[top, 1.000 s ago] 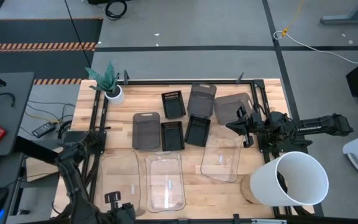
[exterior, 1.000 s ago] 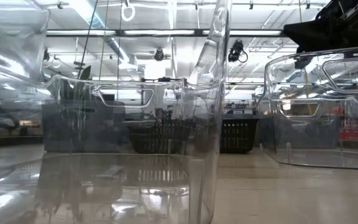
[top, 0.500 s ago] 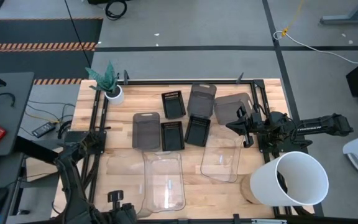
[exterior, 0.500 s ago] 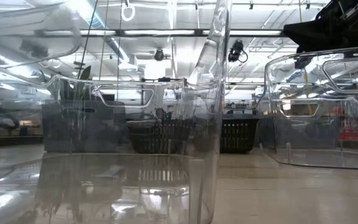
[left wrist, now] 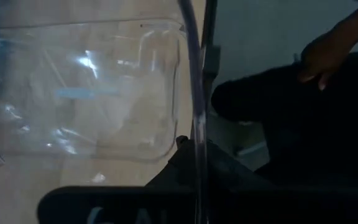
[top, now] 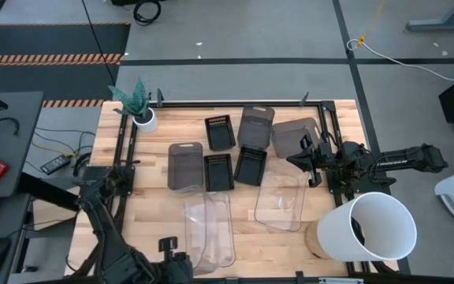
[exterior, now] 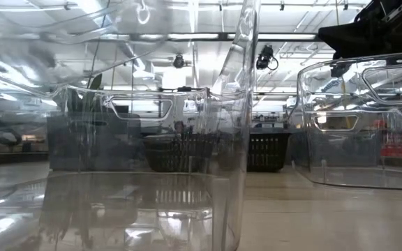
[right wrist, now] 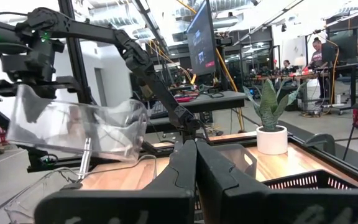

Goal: Stack baskets by color
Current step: Stack the left transparent bin on top of the middle transparent bin

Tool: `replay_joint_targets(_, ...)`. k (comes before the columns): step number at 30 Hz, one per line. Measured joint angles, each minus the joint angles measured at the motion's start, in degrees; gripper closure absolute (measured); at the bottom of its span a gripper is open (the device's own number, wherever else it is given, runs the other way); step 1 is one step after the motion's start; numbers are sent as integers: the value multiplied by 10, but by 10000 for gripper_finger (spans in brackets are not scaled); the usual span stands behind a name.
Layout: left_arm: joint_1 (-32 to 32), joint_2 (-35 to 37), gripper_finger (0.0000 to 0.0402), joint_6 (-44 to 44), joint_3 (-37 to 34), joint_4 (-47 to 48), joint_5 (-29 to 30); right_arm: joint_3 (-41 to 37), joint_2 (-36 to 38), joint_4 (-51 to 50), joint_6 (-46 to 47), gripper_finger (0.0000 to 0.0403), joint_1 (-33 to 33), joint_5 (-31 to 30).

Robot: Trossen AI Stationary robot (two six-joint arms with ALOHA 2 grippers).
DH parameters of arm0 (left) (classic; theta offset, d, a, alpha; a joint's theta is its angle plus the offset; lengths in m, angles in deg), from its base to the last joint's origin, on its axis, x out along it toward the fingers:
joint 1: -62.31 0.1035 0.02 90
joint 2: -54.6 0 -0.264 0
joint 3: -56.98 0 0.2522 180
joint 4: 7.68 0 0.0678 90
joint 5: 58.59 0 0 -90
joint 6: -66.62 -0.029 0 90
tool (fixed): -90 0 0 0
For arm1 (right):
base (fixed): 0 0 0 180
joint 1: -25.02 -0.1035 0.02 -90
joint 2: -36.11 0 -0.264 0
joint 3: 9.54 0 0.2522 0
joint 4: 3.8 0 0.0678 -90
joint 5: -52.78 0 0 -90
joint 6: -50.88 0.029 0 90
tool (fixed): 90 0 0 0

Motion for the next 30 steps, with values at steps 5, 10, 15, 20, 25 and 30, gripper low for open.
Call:
replay_joint_targets(5, 17, 0, 395, -35, 0, -36, 7, 0, 0, 0, 0, 393, 0, 0)
replay_joint_targets(10, 36, 0, 394, -48, -2, -52, 16, 0, 0, 0, 0, 393, 0, 0)
replay_joint_targets(15, 57, -7, 393, -48, -5, -51, 17, 0, 0, 0, 0, 393, 0, 0)
replay_joint_targets(20, 73, -18, 392, -58, -5, -45, -5, 0, 0, 0, 0, 393, 0, 0)
replay_joint_targets(25, 86, -45, 394, -82, -5, -29, -59, 0, 0, 0, 0, 393, 0, 0)
replay_joint_targets(30, 99, -72, 394, -86, -5, 13, -104, 0, 0, 0, 0, 393, 0, 0)
